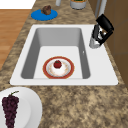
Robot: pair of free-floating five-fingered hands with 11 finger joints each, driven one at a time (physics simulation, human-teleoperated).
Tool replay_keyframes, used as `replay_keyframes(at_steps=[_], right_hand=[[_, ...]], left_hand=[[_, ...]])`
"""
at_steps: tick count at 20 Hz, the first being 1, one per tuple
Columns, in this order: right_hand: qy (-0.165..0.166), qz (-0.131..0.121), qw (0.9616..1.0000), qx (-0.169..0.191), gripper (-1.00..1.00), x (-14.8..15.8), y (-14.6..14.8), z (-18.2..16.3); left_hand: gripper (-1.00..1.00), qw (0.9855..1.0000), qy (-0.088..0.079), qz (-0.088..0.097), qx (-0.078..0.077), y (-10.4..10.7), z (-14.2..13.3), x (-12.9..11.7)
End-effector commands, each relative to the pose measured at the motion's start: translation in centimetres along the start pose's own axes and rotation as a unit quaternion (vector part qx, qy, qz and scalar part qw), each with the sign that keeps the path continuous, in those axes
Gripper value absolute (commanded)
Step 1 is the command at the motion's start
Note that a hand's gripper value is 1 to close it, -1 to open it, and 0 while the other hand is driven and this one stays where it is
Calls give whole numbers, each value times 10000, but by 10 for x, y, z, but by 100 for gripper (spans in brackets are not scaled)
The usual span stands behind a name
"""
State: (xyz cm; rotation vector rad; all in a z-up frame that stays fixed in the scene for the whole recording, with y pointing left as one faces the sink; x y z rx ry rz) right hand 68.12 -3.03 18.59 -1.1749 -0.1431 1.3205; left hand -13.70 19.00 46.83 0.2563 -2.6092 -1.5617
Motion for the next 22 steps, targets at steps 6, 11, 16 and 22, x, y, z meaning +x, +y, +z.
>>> replay_keyframes(at_steps=[6,11,16,22], right_hand=[[-45,-168,9998,-73,100,29,-9,6],[-27,-185,9998,-98,100,30,-8,6],[-4,-171,9998,-102,100,33,-4,5],[91,-146,9997,-156,100,36,3,7]], left_hand=[[0,10000,0,0,0,0,0,0],[0,10000,0,0,0,0,0,0],[0,10000,0,0,0,0,0,0],[0,10000,0,0,0,0,0,0]])
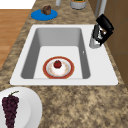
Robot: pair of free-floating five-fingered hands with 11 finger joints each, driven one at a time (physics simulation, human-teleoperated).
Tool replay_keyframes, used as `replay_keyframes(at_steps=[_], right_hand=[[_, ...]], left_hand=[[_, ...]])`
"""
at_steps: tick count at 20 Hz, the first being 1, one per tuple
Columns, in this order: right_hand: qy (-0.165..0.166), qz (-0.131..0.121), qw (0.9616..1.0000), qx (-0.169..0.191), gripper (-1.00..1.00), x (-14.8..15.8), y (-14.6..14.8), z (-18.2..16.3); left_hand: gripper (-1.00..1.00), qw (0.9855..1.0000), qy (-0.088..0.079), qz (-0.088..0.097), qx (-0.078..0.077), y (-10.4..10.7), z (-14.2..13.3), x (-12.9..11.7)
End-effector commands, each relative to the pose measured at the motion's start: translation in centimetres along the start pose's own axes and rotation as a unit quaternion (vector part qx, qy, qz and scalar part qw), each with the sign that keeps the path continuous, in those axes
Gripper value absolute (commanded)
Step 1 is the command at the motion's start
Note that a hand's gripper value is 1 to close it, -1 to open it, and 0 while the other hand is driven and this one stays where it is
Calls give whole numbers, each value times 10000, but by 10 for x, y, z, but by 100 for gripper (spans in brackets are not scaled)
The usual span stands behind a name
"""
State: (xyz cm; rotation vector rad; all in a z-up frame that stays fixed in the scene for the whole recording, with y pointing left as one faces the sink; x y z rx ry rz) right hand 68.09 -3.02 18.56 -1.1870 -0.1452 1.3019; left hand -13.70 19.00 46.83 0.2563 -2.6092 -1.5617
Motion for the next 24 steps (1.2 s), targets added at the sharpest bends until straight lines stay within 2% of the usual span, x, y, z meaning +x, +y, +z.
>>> replay_keyframes(at_steps=[1,7,10,11,12,13,14,15,16,17,18,20,24], right_hand=[[29,-90,9999,-121,100,35,3,7],[67,-135,9998,-141,100,36,5,7],[197,135,9996,-121,100,27,13,19],[106,202,9995,-200,-100,22,12,17],[188,205,9993,-254,-100,23,11,15],[252,68,9996,-45,-100,12,7,2],[386,-82,9991,-124,-100,1,8,4],[345,49,9994,7,-100,3,3,-1],[321,104,9994,-35,-100,10,6,4],[456,185,9988,-4,-100,4,-7,0],[515,200,9985,-59,-100,-11,-15,13],[516,94,9986,46,-100,-11,-20,16],[739,151,9971,97,-100,-13,-19,17]], left_hand=[[0,10000,0,0,0,0,0,0],[0,10000,0,0,0,0,0,0],[0,10000,0,0,0,0,0,0],[0,10000,0,0,0,0,0,0],[0,10000,0,0,0,0,0,0],[0,10000,0,0,0,0,0,0],[0,10000,0,0,0,0,0,0],[0,10000,0,0,0,0,0,0],[0,10000,0,0,0,0,0,0],[0,10000,0,0,0,0,0,0],[0,10000,0,0,0,0,0,0],[0,10000,0,0,0,0,0,0],[0,10000,0,0,0,0,0,0]])
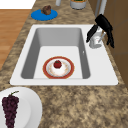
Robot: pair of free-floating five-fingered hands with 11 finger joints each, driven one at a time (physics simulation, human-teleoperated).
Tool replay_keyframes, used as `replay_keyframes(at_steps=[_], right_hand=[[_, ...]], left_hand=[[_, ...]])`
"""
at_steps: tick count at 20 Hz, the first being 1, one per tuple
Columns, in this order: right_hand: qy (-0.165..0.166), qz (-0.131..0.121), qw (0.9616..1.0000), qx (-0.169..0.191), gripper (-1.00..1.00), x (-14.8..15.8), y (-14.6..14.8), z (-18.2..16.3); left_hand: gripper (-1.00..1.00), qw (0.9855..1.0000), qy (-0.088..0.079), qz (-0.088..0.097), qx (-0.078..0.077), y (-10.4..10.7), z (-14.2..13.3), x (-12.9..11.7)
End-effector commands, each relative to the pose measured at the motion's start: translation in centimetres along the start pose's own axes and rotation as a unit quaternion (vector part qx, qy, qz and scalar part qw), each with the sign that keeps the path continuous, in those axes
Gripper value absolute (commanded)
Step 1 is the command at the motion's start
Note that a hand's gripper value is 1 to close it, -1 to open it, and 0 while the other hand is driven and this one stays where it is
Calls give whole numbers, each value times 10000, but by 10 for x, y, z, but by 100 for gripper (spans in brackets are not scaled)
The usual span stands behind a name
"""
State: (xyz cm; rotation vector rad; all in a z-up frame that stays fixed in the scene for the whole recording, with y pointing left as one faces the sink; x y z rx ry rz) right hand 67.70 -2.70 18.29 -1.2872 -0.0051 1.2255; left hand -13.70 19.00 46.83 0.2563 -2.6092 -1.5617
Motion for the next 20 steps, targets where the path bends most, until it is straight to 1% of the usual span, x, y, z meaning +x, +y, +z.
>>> replay_keyframes(at_steps=[1,5,8,9,10,11,12,13,14,15,18,19,20], right_hand=[[-40,4,9999,107,-100,-19,-22,11],[99,91,9998,169,-100,-19,-23,14],[181,179,9993,291,-100,-15,-24,17],[188,218,9990,348,-100,-17,-22,13],[64,286,9989,379,-100,-20,-16,3],[-23,273,9977,622,-100,-11,-17,-3],[-123,234,9971,709,-100,-15,-17,-2],[-190,250,9964,785,-100,-13,-16,-6],[-76,191,9969,757,-100,-13,-13,-9],[84,192,9980,589,-100,-11,-11,-2],[119,209,9981,566,-100,-14,-15,-8],[-45,46,9974,721,-100,-20,-26,-1],[-154,-38,9966,808,-100,-21,-31,-1]], left_hand=[[0,10000,0,0,0,0,0,0],[0,10000,0,0,0,0,0,0],[0,10000,0,0,0,0,0,0],[0,10000,0,0,0,0,0,0],[0,10000,0,0,0,0,0,0],[0,10000,0,0,0,0,0,0],[0,10000,0,0,0,0,0,0],[0,10000,0,0,0,0,0,0],[0,10000,0,0,0,0,0,0],[0,10000,0,0,0,0,0,0],[0,10000,0,0,0,0,0,0],[0,10000,0,0,0,0,0,0],[0,10000,0,0,0,0,0,0]])
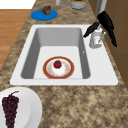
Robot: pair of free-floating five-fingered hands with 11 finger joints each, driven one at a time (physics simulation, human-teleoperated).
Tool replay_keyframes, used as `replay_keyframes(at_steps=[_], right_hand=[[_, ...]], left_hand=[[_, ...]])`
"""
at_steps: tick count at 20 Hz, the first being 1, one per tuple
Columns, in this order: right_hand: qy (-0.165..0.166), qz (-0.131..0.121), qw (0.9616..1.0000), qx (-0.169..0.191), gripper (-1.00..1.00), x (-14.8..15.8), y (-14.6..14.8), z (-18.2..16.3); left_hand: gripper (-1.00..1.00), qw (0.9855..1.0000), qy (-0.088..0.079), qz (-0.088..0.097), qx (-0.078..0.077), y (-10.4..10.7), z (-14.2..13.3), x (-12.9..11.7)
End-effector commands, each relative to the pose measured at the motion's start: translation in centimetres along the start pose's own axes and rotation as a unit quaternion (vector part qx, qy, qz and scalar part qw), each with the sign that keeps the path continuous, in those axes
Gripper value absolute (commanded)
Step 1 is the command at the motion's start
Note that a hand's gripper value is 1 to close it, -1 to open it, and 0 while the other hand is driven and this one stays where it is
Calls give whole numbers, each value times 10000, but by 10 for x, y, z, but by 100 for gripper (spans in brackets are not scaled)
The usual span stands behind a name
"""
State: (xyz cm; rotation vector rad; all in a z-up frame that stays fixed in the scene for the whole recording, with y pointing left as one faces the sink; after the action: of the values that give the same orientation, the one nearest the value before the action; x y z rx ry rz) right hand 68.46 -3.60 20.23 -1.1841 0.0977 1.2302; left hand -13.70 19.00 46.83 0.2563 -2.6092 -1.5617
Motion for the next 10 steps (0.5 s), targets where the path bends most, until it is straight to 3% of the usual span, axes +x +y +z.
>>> replay_keyframes(at_steps=[1,5,7,10], right_hand=[[-259,-228,9992,206,-100,-9,-16,6],[-517,-450,9968,409,-100,-18,-26,13],[-655,-419,9960,439,-100,-30,-32,13],[-1020,-634,9914,528,-100,-48,-30,9]], left_hand=[[0,10000,0,0,0,0,0,0],[0,10000,0,0,0,0,0,0],[0,10000,0,0,0,0,0,0],[0,10000,0,0,0,0,0,0]])
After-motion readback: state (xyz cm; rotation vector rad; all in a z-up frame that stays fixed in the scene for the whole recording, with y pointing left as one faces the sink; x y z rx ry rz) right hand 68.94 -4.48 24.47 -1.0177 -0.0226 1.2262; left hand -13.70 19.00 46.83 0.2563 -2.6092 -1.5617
